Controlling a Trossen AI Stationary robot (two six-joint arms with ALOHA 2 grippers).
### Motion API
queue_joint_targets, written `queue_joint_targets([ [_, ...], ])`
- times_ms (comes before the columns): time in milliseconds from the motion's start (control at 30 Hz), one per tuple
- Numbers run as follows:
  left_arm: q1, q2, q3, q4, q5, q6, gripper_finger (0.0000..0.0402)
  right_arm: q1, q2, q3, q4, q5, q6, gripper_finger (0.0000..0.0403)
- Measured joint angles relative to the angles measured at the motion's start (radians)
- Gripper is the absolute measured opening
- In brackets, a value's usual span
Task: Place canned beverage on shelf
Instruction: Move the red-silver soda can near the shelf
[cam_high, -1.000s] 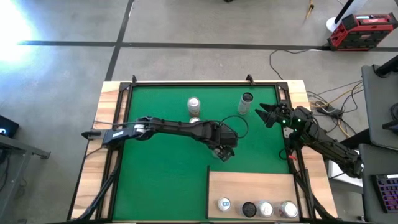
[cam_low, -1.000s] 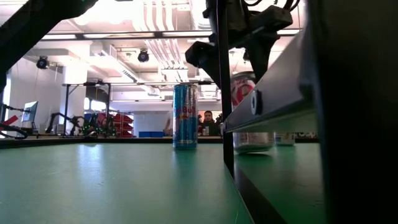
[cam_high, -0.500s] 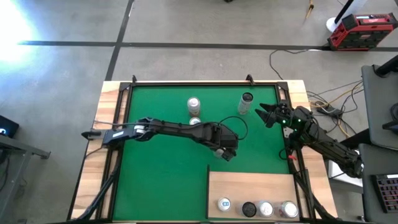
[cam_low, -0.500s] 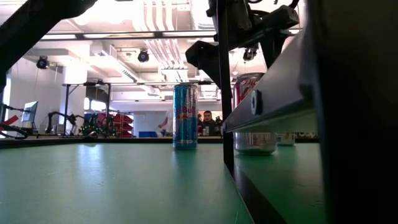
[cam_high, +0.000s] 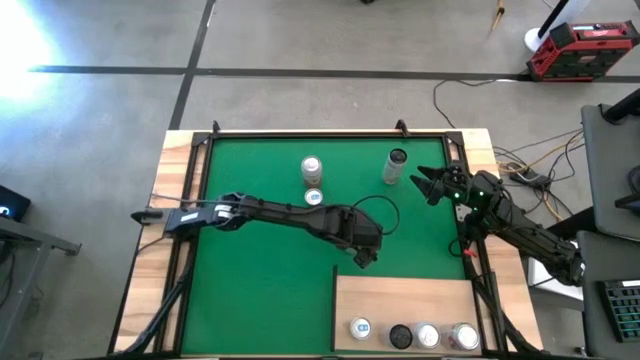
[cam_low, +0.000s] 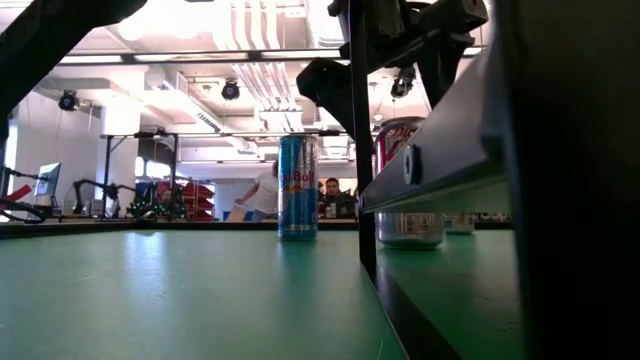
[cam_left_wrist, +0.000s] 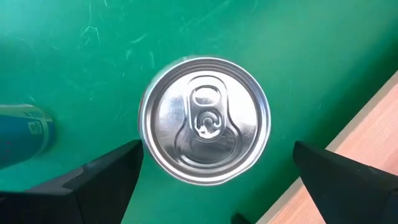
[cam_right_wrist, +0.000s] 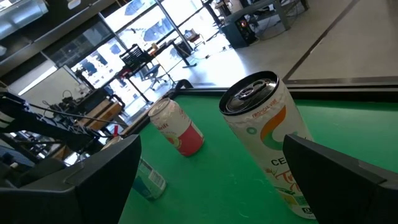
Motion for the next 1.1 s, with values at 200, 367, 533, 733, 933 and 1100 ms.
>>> queue_joint_targets([
  [200, 0.001, 0.0, 0.0, 0.0, -0.002, 0.036, 0.0398, 0.0, 0.0, 0.0, 0.0, 0.0, 0.0, 0.0384],
  [367, 0.001, -0.001, -0.005, 0.0, -0.006, 0.076, 0.0397, 0.0, 0.0, 0.0, 0.0, 0.0, 0.0, 0.0384],
  [533, 0.001, -0.002, -0.006, 0.001, -0.008, 0.093, 0.0375, 0.0, 0.0, 0.0, 0.0, 0.0, 0.0, 0.0384],
  [733, 0.001, -0.002, -0.006, 0.002, -0.009, 0.12, 0.0317, 0.0, 0.0, 0.0, 0.0, 0.0, 0.0, 0.0384],
  [933, 0.001, -0.002, -0.007, 0.028, -0.009, 0.125, 0.0261, 0.0, 0.0, 0.0, 0.0, 0.0, 0.0, 0.0384],
  [1100, 0.001, -0.002, -0.007, 0.061, -0.009, 0.135, 0.025, 0.0, 0.0, 0.0, 0.0, 0.0, 0.0, 0.0384],
])
